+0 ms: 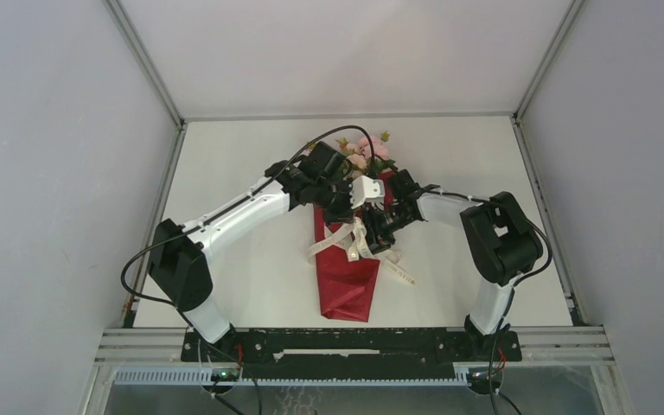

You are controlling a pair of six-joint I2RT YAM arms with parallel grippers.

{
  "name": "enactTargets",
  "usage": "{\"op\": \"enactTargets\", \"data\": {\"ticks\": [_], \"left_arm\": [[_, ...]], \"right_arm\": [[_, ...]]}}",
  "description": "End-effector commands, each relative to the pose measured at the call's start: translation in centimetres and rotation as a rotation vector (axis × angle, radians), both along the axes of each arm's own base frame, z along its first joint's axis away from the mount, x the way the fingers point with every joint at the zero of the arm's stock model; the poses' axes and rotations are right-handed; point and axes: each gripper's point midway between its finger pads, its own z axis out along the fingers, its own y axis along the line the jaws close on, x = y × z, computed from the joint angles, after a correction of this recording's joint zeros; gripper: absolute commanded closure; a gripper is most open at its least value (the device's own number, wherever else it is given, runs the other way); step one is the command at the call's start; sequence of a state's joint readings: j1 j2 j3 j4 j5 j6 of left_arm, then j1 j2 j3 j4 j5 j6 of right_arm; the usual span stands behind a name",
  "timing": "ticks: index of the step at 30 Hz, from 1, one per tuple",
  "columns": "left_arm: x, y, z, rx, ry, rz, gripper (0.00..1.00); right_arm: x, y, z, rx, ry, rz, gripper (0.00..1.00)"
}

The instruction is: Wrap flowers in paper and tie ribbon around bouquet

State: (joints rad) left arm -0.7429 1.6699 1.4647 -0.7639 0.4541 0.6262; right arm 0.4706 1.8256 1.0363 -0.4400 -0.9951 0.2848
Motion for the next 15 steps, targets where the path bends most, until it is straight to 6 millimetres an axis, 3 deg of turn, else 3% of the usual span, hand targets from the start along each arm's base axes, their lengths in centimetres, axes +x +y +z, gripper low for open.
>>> {"op": "enactTargets", "data": {"ticks": [1,2,3,4,5,11,15], "left_arm": [[2.0,-1.1,1.0,-0.05,-0.027,0.06,1.0],[2.3,-1.2,0.8,-0.052,-0.02,0.072,1.0],[2.4,-1.4,0.6,-0.052,-0.014,0.078,1.0],[2.5,-1.5,0.4,-0.05,-0.009,0.081,1.0],[2.6,-1.6,0.2,-0.048,-0.005,0.084,1.0],[3.7,-1.6,-0.3,-0.056,0.0,0.126,1.0],[4.3,-1.3,-0.4,-0.071,0.018,0.166,1.0]], "right_arm": [[2.5,-2.0,1.4,-0.04,-0.094,-0.069,0.54],[3.0,-2.4,1.5,-0.05,-0.104,-0.09,0.47],[3.4,-2.8,1.7,-0.056,-0.113,-0.109,0.33],[3.9,-3.2,1.9,-0.064,-0.125,-0.127,0.06],[4.3,-3.5,2.0,-0.073,-0.137,-0.146,0.01],[8.1,-7.7,3.0,-0.187,-0.231,-0.353,0.0],[10.8,-10.7,5.9,-0.16,-0.396,-0.566,0.0]]}}
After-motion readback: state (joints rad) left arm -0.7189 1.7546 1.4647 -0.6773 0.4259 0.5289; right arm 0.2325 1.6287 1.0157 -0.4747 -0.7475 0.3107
